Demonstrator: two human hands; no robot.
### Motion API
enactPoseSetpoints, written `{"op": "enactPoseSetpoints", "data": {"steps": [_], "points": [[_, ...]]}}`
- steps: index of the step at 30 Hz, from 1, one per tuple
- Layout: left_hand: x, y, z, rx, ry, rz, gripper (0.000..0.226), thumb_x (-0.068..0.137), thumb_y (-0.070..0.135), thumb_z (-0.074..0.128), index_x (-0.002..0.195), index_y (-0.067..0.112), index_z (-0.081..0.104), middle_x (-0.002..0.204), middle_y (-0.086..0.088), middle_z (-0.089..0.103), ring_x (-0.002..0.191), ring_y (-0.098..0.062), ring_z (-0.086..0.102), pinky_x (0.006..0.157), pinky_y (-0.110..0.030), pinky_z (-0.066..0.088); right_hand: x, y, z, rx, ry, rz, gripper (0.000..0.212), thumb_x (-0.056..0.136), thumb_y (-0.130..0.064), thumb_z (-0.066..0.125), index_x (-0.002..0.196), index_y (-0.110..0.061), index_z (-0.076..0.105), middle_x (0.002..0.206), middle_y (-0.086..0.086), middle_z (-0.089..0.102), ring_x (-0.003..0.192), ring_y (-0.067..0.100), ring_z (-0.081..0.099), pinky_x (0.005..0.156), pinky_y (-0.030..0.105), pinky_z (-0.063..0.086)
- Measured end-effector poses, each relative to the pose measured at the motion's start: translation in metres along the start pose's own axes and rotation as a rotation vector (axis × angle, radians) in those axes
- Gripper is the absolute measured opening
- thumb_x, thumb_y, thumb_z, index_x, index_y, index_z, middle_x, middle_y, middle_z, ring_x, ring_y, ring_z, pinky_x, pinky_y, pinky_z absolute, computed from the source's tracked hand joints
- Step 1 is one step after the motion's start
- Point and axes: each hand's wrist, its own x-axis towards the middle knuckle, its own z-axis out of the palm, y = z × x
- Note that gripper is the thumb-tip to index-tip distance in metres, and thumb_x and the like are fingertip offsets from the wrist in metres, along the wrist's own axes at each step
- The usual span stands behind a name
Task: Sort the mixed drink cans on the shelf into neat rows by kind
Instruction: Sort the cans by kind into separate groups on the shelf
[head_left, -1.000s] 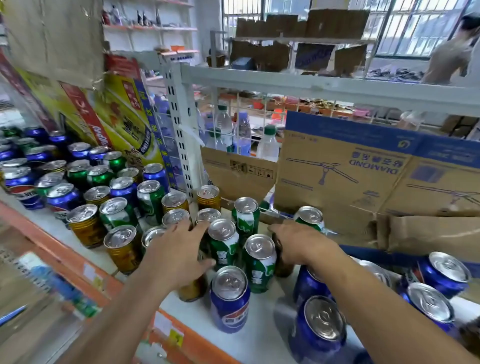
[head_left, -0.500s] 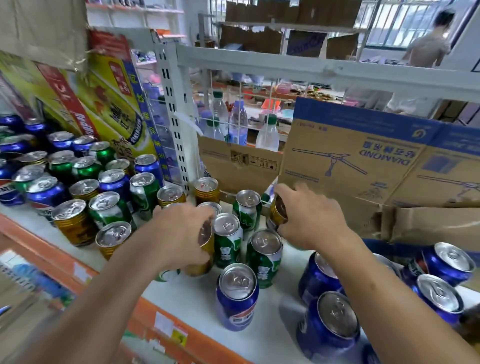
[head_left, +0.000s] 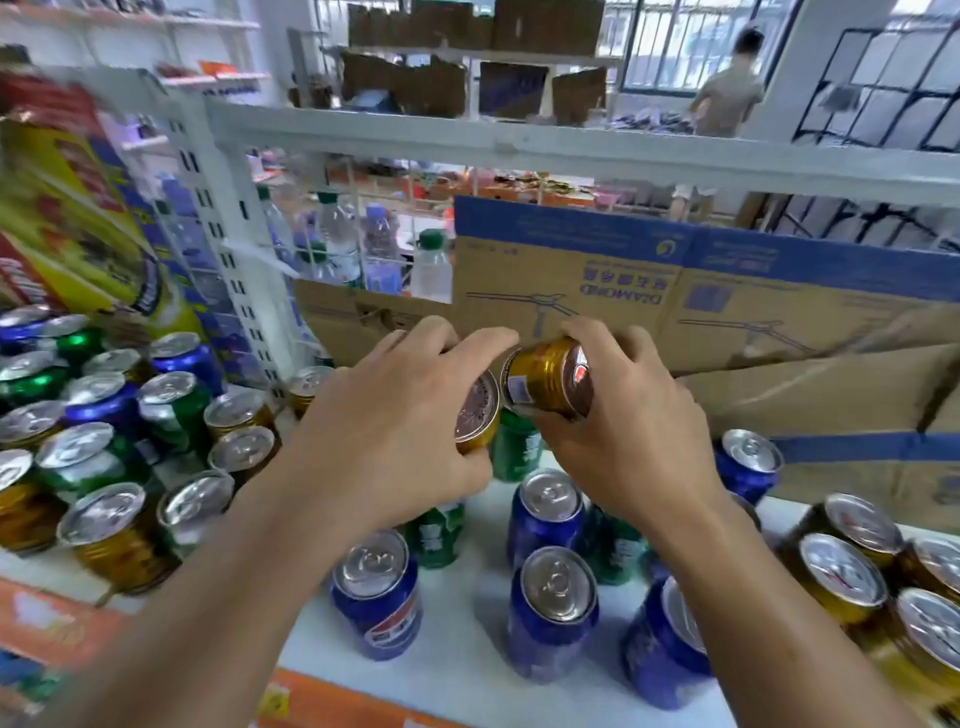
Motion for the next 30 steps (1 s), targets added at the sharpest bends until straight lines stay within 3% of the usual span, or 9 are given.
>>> {"op": "enactPoseSetpoints", "data": {"steps": [7,10,14,17,19,21,23,25,30], "points": [[0.041,0.103,0.019,-0.167,-0.061,0.276,0.084,0.075,0.051,0.066,0.141,0.052,0.014,0.125,0.017,0.037,0.112,-0.007,0.043,0.081,-0.029,0.043,-0.053,0.095,-0.061,0.117,0.182,0.331,0.068,0.069,-0.048,0.078,0.128,-0.036,0.047,0.110,-0.002,0.060,0.099,0.024,0.060,0.083,0.041,0.051],[0.047,0.147,0.036,-0.285,-0.169,0.400,0.077,0.073,0.050,0.069,0.135,0.052,0.024,0.118,0.015,0.042,0.107,-0.007,0.046,0.080,-0.030,0.045,-0.084,0.134,-0.087,0.151,0.243,0.474,0.059,0.068,-0.051,0.077,0.119,-0.030,0.056,0.101,-0.004,0.068,0.094,0.022,0.063,0.077,0.035,0.049],[0.049,0.202,0.068,-0.340,-0.392,0.504,0.058,0.067,0.048,0.071,0.118,0.040,0.045,0.109,0.012,0.046,0.102,-0.014,0.052,0.082,-0.036,0.049,-0.129,0.175,-0.116,0.265,0.298,0.572,0.048,0.057,-0.056,0.078,0.095,-0.029,0.065,0.077,-0.011,0.069,0.071,0.008,0.064,0.065,0.037,0.053],[0.048,0.230,0.096,-0.191,-0.518,0.551,0.044,0.061,0.037,0.073,0.097,0.032,0.049,0.097,0.010,0.046,0.085,-0.016,0.054,0.064,-0.034,0.051,-0.159,0.198,-0.126,0.221,0.136,0.656,0.056,0.046,-0.064,0.075,0.088,-0.028,0.063,0.076,-0.008,0.067,0.069,0.010,0.062,0.065,0.039,0.054],[0.046,0.244,0.112,-0.087,-0.575,0.579,0.044,0.062,0.034,0.073,0.099,0.030,0.049,0.097,0.006,0.046,0.086,-0.019,0.054,0.057,-0.031,0.046,-0.174,0.210,-0.124,0.141,-0.031,0.675,0.065,0.037,-0.073,0.065,0.089,-0.034,0.059,0.083,-0.010,0.067,0.076,0.011,0.063,0.067,0.037,0.053],[0.043,0.254,0.126,-0.003,-0.596,0.599,0.043,0.071,0.033,0.070,0.107,0.025,0.049,0.099,0.002,0.043,0.094,-0.023,0.053,0.060,-0.031,0.038,-0.185,0.220,-0.115,0.013,-0.196,0.661,0.067,0.039,-0.071,0.061,0.097,-0.038,0.054,0.095,-0.009,0.066,0.090,0.016,0.063,0.072,0.035,0.052],[0.041,0.262,0.137,0.039,-0.613,0.594,0.043,0.075,0.031,0.068,0.112,0.023,0.048,0.100,0.000,0.042,0.101,-0.024,0.052,0.065,-0.032,0.038,-0.192,0.225,-0.103,-0.136,-0.324,0.657,0.067,0.053,-0.059,0.068,0.112,-0.036,0.048,0.101,-0.005,0.063,0.099,0.023,0.061,0.074,0.034,0.050],[0.039,0.266,0.147,0.064,-0.641,0.575,0.049,0.074,0.027,0.070,0.117,0.021,0.048,0.111,-0.003,0.047,0.107,-0.025,0.050,0.067,-0.033,0.040,-0.197,0.228,-0.090,-0.231,-0.368,0.644,0.062,0.063,-0.051,0.070,0.115,-0.033,0.042,0.103,-0.001,0.061,0.097,0.028,0.061,0.069,0.033,0.046],[0.035,0.267,0.155,0.047,-0.614,0.518,0.060,0.075,0.035,0.070,0.129,0.026,0.044,0.120,0.001,0.043,0.114,-0.020,0.042,0.070,-0.031,0.037,-0.196,0.231,-0.071,-0.238,-0.376,0.594,0.057,0.069,-0.051,0.067,0.116,-0.031,0.041,0.114,-0.002,0.053,0.097,0.030,0.061,0.066,0.031,0.043]]}}
